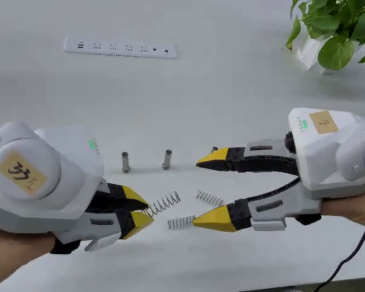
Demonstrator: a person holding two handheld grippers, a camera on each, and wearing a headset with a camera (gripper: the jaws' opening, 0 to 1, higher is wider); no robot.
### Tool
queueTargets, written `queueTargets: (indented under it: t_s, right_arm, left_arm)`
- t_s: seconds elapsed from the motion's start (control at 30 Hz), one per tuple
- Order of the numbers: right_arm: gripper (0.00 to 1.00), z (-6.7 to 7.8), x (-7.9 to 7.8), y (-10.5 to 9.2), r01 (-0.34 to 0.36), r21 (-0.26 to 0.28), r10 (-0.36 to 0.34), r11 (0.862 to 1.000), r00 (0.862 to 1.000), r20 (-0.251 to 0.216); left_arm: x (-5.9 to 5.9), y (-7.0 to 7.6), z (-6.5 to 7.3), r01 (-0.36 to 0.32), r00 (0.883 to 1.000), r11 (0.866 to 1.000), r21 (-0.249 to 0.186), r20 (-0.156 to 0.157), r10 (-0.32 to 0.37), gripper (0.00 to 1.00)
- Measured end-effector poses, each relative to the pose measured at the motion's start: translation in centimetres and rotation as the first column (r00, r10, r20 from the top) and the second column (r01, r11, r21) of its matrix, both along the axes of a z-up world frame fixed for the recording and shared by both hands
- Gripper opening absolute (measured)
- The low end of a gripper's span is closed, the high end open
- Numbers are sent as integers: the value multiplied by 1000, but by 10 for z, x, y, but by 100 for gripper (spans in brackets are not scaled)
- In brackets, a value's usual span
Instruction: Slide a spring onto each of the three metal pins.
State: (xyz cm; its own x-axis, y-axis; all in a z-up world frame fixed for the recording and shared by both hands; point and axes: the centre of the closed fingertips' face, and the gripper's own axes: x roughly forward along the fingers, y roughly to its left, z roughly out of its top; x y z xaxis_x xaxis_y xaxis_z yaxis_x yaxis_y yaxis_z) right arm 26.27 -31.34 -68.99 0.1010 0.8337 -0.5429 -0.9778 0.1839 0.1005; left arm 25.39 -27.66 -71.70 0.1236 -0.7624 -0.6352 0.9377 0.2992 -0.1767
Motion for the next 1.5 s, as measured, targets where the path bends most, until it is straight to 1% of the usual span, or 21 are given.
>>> queueTargets:
  t_s: [0.07, 0.17, 0.27, 0.3, 0.33, 0.5, 0.6, 0.67, 0.77, 0.8, 0.83, 0.93, 0.97, 1.03, 1.07, 1.13, 1.23, 1.3, 1.4, 1.47, 1.5]
  right_arm:
    - [40, 1, -2, 3, -13, 6, 13, 1000, 1000, -4]
    - [38, 2, -4, 7, -28, 5, 28, 1000, 1000, 1]
    - [33, 4, -5, 9, -30, 23, 31, 999, 999, -19]
    - [33, 5, -5, 10, -18, 36, 19, 999, 999, -30]
    - [33, 5, -4, 10, -7, 45, 9, 999, 999, -39]
    - [28, 10, -2, 10, 55, 110, -44, 992, 994, -99]
    - [25, 12, -3, 12, 83, 137, -66, 987, 990, -121]
    - [24, 15, -4, 15, 113, 175, -85, 978, 983, -165]
    - [23, 18, -2, 17, 154, 214, -111, 965, 973, -202]
    - [22, 20, -1, 18, 177, 238, -122, 955, 966, -229]
    - [22, 22, 0, 18, 192, 254, -131, 948, 962, -239]
    - [21, 29, 4, 19, 249, 304, -158, 920, 943, -292]
    - [20, 32, 5, 19, 270, 329, -163, 905, 934, -317]
    - [18, 37, 7, 19, 297, 356, -172, 886, 924, -341]
    - [18, 40, 9, 19, 318, 374, -179, 871, 915, -361]
    - [16, 44, 12, 18, 339, 398, -183, 853, 906, -381]
    - [14, 43, 16, 13, 350, 406, -189, 844, 903, -386]
    - [12, 45, 18, 14, 364, 418, -191, 833, 896, -400]
    - [11, 44, 19, 14, 368, 419, -195, 830, 895, -401]
    - [11, 46, 20, 14, 380, 427, -197, 821, 889, -413]
    - [10, 46, 20, 14, 381, 427, -197, 820, 889, -413]
  left_arm:
    - [-1, -1, 2, 6, 1000, 1000, -11, 0, -6, 7]
    - [-2, -2, 3, 20, 1000, 1000, -17, 5, -20, 7]
    - [-3, -3, 6, 25, 1000, 999, -34, 7, -25, 7]
    - [-3, -5, 10, 22, 1000, 998, -61, -1, -22, 7]
    - [-2, -5, 12, 4, 1000, 997, -74, -13, -5, 7]
    - [0, -5, 17, -14, 1000, 995, -101, -11, 13, 7]
    - [0, -7, 21, -19, 1000, 992, -125, -16, 17, 7]
    - [1, -8, 24, -26, 1000, 990, -138, -15, 25, 7]
    - [3, -9, 27, -41, 999, 986, -160, -23, 37, 7]
    - [3, -9, 29, -45, 999, 985, -169, -22, 42, 7]
    - [4, -9, 31, -50, 999, 982, -180, -24, 46, 7]
    - [7, -10, 37, -77, 997, 973, -219, -39, 70, 7]
    - [8, -11, 39, -82, 996, 970, -230, -42, 75, 7]
    - [9, -12, 41, -87, 996, 967, -240, -43, 79, 7]
    - [9, -13, 42, -88, 996, 965, -248, -45, 80, 7]
    - [9, -14, 44, -92, 996, 963, -254, -44, 83, 7]
    - [10, -16, 46, -98, 995, 958, -268, -46, 89, 7]
    - [10, -17, 47, -100, 995, 956, -275, -48, 90, 7]
    - [11, -18, 49, -105, 994, 953, -286, -54, 93, 7]
    - [11, -19, 49, -109, 994, 950, -291, -54, 97, 7]
    - [11, -19, 50, -109, 994, 950, -293, -57, 96, 7]
